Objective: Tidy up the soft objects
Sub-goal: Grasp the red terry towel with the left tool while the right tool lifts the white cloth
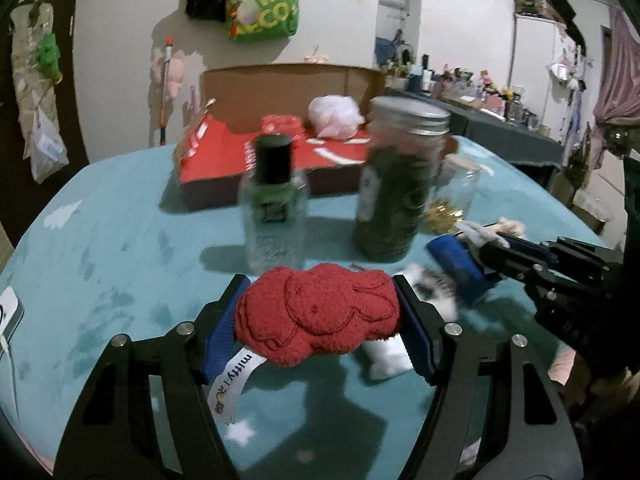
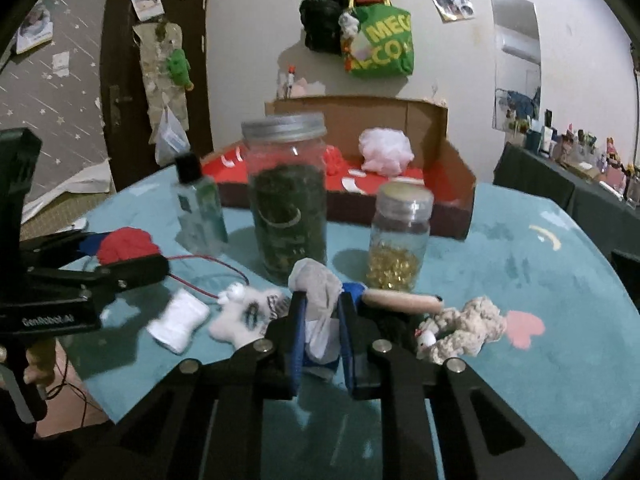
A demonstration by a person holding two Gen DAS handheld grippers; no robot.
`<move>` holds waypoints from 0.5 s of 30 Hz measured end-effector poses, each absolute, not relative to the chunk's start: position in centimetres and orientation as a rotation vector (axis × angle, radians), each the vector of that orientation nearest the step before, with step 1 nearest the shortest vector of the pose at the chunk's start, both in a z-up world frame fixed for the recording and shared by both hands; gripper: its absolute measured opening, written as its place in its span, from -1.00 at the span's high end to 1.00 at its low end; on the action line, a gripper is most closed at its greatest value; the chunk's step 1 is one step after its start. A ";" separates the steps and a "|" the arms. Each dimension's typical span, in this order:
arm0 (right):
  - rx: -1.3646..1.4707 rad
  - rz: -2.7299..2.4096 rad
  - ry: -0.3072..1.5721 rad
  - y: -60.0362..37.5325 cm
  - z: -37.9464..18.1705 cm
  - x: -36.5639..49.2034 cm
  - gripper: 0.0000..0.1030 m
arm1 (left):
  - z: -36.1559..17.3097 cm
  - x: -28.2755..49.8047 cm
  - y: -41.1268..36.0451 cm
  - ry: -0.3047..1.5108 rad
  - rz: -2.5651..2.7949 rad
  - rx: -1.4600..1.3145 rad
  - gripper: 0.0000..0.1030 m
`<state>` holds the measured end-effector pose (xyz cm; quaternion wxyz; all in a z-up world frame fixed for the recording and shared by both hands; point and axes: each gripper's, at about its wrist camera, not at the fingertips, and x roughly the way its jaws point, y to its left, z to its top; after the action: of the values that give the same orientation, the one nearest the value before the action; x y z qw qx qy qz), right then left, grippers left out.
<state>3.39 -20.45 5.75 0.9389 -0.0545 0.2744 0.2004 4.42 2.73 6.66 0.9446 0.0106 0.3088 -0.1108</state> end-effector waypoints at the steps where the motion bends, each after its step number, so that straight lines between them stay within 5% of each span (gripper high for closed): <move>1: -0.111 0.410 0.552 -20.4 6.0 3.2 0.67 | 6.9 4.3 2.4 0.622 -0.236 0.020 -0.34; 15: -0.082 0.418 0.475 -22.2 8.7 1.7 0.67 | 10.4 2.7 -0.6 0.516 -0.279 0.025 -0.34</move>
<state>1.65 -22.18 8.73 0.9496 -0.0405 0.2333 0.2054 2.69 -0.62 10.43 0.9572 0.0122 0.2543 -0.1374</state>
